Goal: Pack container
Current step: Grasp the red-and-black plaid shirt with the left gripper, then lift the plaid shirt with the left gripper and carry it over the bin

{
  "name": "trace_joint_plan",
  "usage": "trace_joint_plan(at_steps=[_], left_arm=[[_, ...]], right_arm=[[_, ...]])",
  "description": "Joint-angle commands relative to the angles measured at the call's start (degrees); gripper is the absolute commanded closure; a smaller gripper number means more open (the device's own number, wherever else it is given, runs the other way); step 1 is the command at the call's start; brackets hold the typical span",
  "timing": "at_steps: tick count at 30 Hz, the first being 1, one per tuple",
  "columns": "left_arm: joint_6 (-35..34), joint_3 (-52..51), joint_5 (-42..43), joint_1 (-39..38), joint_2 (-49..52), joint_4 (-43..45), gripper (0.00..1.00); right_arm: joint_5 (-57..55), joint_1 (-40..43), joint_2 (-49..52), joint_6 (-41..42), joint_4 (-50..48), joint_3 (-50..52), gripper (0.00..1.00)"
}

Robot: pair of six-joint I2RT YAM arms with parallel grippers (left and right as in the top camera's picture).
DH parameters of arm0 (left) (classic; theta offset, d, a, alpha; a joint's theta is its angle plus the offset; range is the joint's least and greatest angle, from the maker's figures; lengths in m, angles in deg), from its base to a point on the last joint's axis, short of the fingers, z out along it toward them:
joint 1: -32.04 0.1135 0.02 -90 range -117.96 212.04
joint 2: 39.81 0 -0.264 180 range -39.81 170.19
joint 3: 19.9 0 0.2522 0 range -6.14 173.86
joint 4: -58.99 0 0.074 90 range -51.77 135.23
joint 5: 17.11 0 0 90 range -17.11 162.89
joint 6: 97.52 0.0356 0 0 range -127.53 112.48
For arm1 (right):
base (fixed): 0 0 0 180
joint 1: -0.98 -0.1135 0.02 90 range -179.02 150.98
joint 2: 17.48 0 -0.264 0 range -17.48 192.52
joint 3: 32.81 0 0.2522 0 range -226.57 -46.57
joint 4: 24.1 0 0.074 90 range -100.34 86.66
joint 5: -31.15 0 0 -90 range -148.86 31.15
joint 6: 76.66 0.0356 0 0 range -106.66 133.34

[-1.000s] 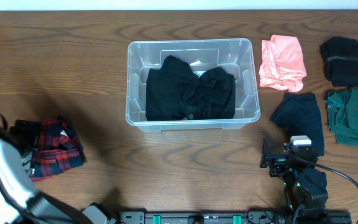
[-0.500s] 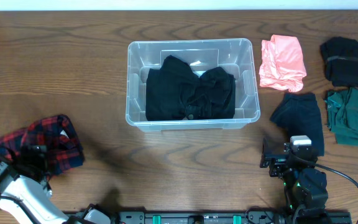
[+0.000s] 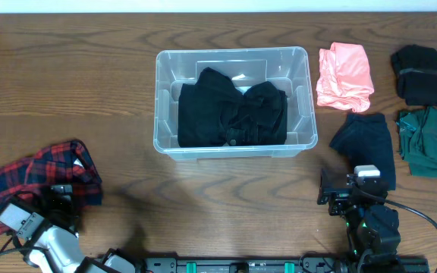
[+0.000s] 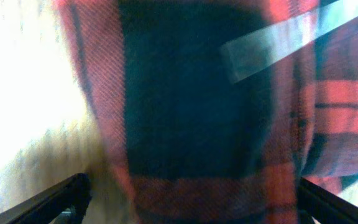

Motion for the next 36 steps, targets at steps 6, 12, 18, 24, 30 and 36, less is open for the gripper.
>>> trace_joint_plan(at_steps=[6, 12, 18, 24, 30, 36], left_arm=[[0.0, -2.2, 0.3, 0.3, 0.1, 6.1, 0.05], [0.0, -2.2, 3.8, 0.3, 0.1, 9.2, 0.55], [-0.1, -1.1, 12.9, 0.3, 0.1, 13.3, 0.93], [0.0, 2.4, 23.6, -0.4, 0.0, 13.2, 0.94], [-0.1, 8.0, 30.9, -4.1, 0.0, 11.8, 0.94], [0.9, 17.0, 33.0, -10.9, 0.0, 5.0, 0.94]], right_arm=[[-0.2, 0.5, -0.1, 0.2, 0.1, 0.1, 0.01], [-0.2, 0.5, -0.1, 0.2, 0.1, 0.1, 0.01], [-0.2, 0.5, -0.1, 0.2, 0.1, 0.1, 0.01], [-0.2, 0.5, -0.1, 0.2, 0.1, 0.1, 0.01], [-0.2, 0.5, -0.1, 0.2, 0.1, 0.1, 0.01], [-0.2, 0.5, -0.1, 0.2, 0.1, 0.1, 0.01]])
